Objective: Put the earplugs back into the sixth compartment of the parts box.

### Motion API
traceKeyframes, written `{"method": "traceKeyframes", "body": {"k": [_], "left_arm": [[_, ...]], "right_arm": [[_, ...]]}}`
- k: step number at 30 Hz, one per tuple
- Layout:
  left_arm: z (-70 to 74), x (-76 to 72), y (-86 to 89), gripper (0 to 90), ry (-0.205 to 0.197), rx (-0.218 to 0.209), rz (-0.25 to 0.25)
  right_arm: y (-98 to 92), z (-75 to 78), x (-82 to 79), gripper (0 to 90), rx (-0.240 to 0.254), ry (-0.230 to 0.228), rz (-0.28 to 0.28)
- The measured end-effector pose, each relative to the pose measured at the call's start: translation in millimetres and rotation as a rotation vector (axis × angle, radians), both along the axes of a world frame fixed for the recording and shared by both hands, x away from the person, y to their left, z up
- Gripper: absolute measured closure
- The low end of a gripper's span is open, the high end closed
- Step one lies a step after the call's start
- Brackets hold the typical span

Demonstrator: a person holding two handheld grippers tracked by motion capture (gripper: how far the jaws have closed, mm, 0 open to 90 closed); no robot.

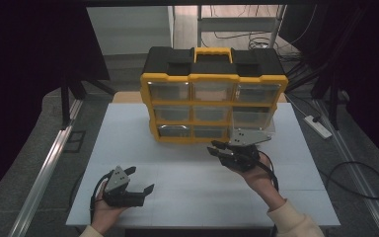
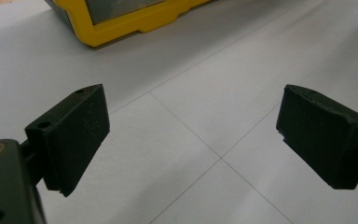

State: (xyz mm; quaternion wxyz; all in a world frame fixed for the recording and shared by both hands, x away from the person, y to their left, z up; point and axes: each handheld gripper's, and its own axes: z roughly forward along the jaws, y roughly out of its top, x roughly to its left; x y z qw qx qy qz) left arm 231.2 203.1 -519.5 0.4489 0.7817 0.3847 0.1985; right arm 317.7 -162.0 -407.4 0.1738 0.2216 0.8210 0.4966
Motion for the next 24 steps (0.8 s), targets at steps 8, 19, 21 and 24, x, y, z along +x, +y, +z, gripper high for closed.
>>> {"method": "traceKeyframes", "body": {"k": [8, 19, 21, 24], "left_arm": [[0.2, -0.1, 0.3, 9.3, -0.001, 0.001, 0.001], [0.2, 0.0, 0.2, 9.3, -0.001, -0.001, 0.0], [0.2, 0.0, 0.3, 9.3, -0.002, 0.001, 0.0], [0.7, -0.1, 0.6, 9.3, -0.005, 0.003, 0.0]], "right_arm": [[-7.4, 15.8, -4.2, 71.0, 0.04, -0.035, -0.009], [-18.5, 32.1, -7.4, 71.0, 0.084, -0.076, -0.036], [-20.5, 34.5, -7.5, 71.0, 0.094, -0.082, -0.041], [-23.4, 37.9, -7.3, 71.0, 0.099, -0.091, -0.053]]}}
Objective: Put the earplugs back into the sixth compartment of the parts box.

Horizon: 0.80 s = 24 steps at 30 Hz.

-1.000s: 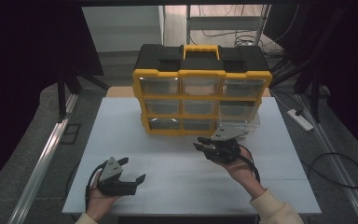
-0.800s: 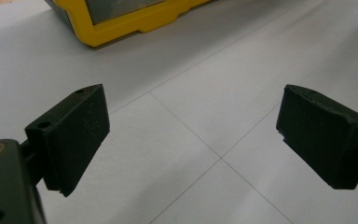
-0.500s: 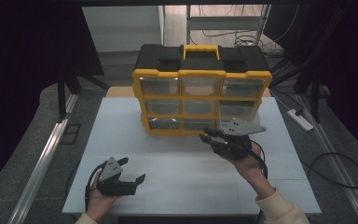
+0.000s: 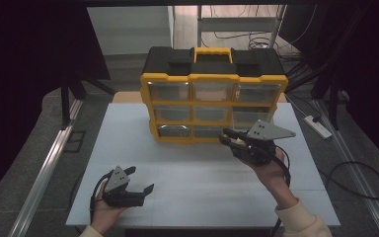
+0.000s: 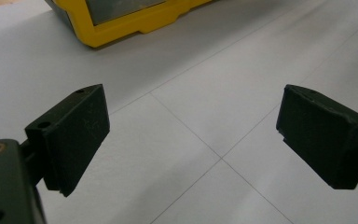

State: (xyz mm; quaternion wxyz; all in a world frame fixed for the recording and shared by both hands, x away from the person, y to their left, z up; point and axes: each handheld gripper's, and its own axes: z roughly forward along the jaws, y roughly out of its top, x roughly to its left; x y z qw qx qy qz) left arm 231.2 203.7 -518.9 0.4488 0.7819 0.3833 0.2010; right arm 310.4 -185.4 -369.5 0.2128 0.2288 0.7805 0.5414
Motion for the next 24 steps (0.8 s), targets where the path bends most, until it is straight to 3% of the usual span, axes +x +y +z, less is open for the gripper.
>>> {"method": "traceKeyframes", "body": {"k": [7, 24], "left_arm": [[0.3, -0.1, -0.1, 9.3, -0.003, 0.002, 0.002], [0.2, -0.2, -0.6, 9.3, -0.001, 0.001, 0.003]], "right_arm": [[-4.3, 4.8, 3.5, 71.0, 0.02, -0.011, -0.013], [-29.1, 12.9, 25.3, 71.0, 0.048, -0.021, -0.122]]}}
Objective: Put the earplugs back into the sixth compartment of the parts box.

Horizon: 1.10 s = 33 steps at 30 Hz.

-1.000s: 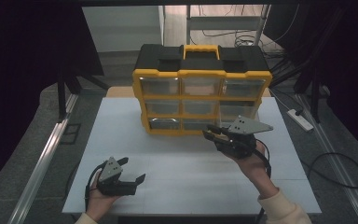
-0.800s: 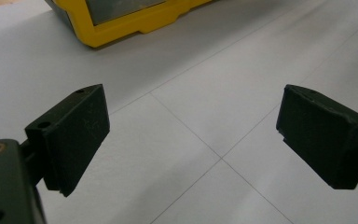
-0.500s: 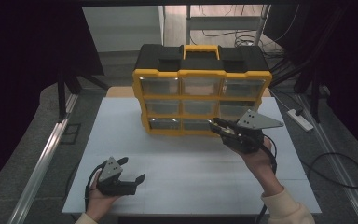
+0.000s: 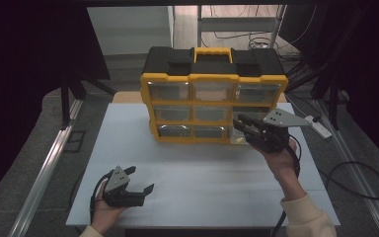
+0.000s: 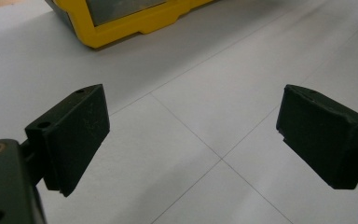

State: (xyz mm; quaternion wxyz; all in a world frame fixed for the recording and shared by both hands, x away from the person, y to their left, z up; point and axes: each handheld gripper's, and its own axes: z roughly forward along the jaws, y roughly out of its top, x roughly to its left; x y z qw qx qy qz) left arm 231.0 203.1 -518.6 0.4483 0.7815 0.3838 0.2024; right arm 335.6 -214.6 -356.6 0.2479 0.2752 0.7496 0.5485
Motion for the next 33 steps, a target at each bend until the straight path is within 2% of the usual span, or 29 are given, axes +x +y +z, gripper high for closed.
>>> {"method": "traceKeyframes", "body": {"k": [4, 5, 8, 9, 14, 19, 22, 24, 25, 27, 30, 33], "left_arm": [[0.1, -0.1, 0.1, 9.3, 0.0, 0.0, 0.0], [0.1, -0.1, 0.3, 9.3, -0.001, 0.0, 0.0], [0.2, -0.3, 0.5, 9.3, 0.0, -0.002, 0.001], [0.2, -0.3, 0.6, 9.3, 0.0, -0.003, 0.002], [0.3, -0.2, 0.6, 9.3, -0.001, -0.003, 0.002], [0.3, -0.2, 0.7, 9.3, -0.001, -0.001, 0.002], [0.4, -0.3, 0.7, 9.3, -0.001, -0.004, 0.002], [0.6, -0.5, 0.9, 9.3, -0.003, -0.004, 0.003], [0.6, -0.5, 0.9, 9.3, -0.003, -0.004, 0.003], [0.4, -0.4, 1.1, 9.3, 0.0, -0.007, 0.003], [0.8, -0.1, 1.8, 9.3, 0.0, -0.01, 0.005], [1.9, -0.9, 1.3, 9.3, -0.001, -0.017, 0.003]], "right_arm": [[-4.5, -0.2, 4.8, 71.0, 0.004, 0.013, -0.021], [-7.1, -0.8, 7.8, 70.9, -0.003, 0.01, -0.044], [-10.5, -1.5, 11.3, 70.8, -0.01, 0.012, -0.063], [-14.3, -2.4, 15.2, 70.8, -0.011, 0.02, -0.087], [-22.5, -5.8, 23.8, 70.3, -0.016, 0.036, -0.13], [-23.9, -7.3, 25.9, 69.4, -0.014, 0.046, -0.134], [-21.6, -8.2, 25.5, 49.8, -0.037, 0.036, -0.145], [-19.8, -7.5, 23.9, 43.4, -0.037, 0.026, -0.147], [-19.8, -7.5, 23.9, 43.4, -0.037, 0.026, -0.147], [-17.4, -6.1, 21.8, 37.4, -0.042, 0.012, -0.144], [-14.5, -4.2, 18.5, 33.5, -0.036, 0.015, -0.113], [-14.0, -3.2, 16.1, 32.4, -0.023, 0.019, -0.098]]}}
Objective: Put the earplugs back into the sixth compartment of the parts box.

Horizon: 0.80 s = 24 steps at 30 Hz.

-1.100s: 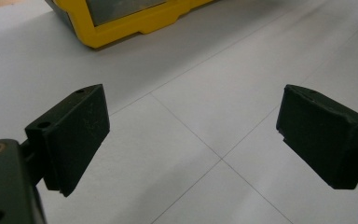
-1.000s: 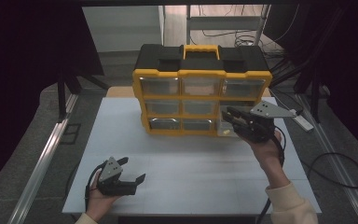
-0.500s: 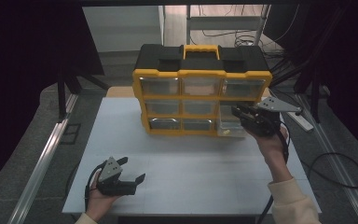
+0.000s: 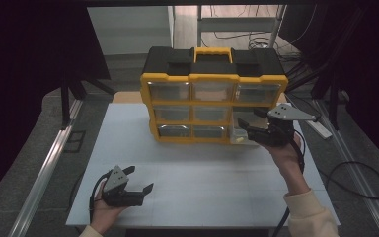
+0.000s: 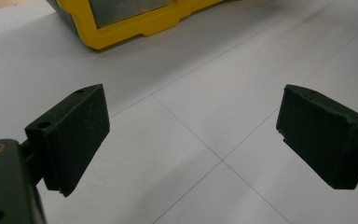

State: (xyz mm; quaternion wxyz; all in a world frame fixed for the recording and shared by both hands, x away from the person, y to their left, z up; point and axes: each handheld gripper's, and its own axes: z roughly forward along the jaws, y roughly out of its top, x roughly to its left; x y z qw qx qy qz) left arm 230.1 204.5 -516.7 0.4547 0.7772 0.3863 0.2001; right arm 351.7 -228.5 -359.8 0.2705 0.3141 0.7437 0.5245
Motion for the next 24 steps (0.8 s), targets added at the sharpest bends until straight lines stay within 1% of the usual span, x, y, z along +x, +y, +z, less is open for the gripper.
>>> {"method": "traceKeyframes", "body": {"k": [4, 5, 6, 7, 9, 10, 11, 13, 17, 18, 19, 20, 21, 22, 23, 24], "left_arm": [[1.1, -0.4, -1.1, 9.3, -0.006, 0.004, -0.007], [1.5, -0.3, -1.2, 9.3, -0.007, 0.004, -0.008], [1.7, -0.1, -1.3, 9.3, -0.008, 0.002, -0.007], [1.8, 0.6, -1.5, 9.3, -0.008, 0.0, -0.005], [1.7, 2.1, -2.2, 9.3, -0.007, 0.002, -0.005], [1.4, 3.5, -3.7, 9.3, -0.006, 0.006, -0.009], [1.4, 3.5, -3.7, 9.3, -0.006, 0.006, -0.009], [1.1, 5.2, -6.1, 9.3, -0.006, 0.006, -0.021], [1.4, 5.1, -7.5, 9.3, -0.011, 0.01, -0.033], [1.7, 4.9, -7.2, 9.3, -0.013, 0.007, -0.033], [1.8, 5.0, -6.7, 9.3, -0.014, 0.002, -0.034], [1.8, 5.3, -6.2, 9.3, -0.013, -0.001, -0.034], [1.7, 5.8, -5.8, 9.3, -0.011, -0.004, -0.036], [1.5, 6.6, -5.3, 9.3, -0.01, -0.002, -0.039], [1.5, 6.6, -5.3, 9.3, -0.01, -0.002, -0.039], [1.3, 6.6, -5.1, 9.3, -0.008, -0.002, -0.038]], "right_arm": [[0.8, 0.6, -2.8, 32.0, 0.007, -0.004, 0.021], [0.7, 0.9, -6.3, 31.9, 0.02, 0.002, 0.046], [0.7, 0.9, -6.3, 31.9, 0.02, 0.002, 0.046], [-0.3, 2.2, -9.5, 31.8, 0.04, 0.004, 0.072], [-0.7, 2.8, -11.0, 31.8, 0.044, 0.003, 0.077], [-1.0, 3.5, -14.8, 31.8, 0.059, 0.008, 0.098], [-0.6, 3.2, -16.6, 31.7, 0.063, 0.011, 0.112], [1.3, 1.4, -21.1, 31.7, 0.051, 0.011, 0.132], [3.0, -0.3, -26.0, 31.6, 0.062, 0.022, 0.143], [3.8, -0.2, -31.0, 31.5, 0.074, 0.027, 0.149], [4.0, -0.2, -33.6, 31.5, 0.076, 0.03, 0.152], [4.0, -0.2, -33.6, 31.5, 0.076, 0.03, 0.152], [4.0, -1.4, -41.5, 31.3, 0.075, 0.039, 0.163], [3.7, -2.8, -44.9, 31.1, 0.072, 0.04, 0.165], [3.7, -2.8, -44.9, 31.1, 0.072, 0.04, 0.165], [3.1, -5.3, -49.8, 31.1, 0.068, 0.038, 0.171]]}}
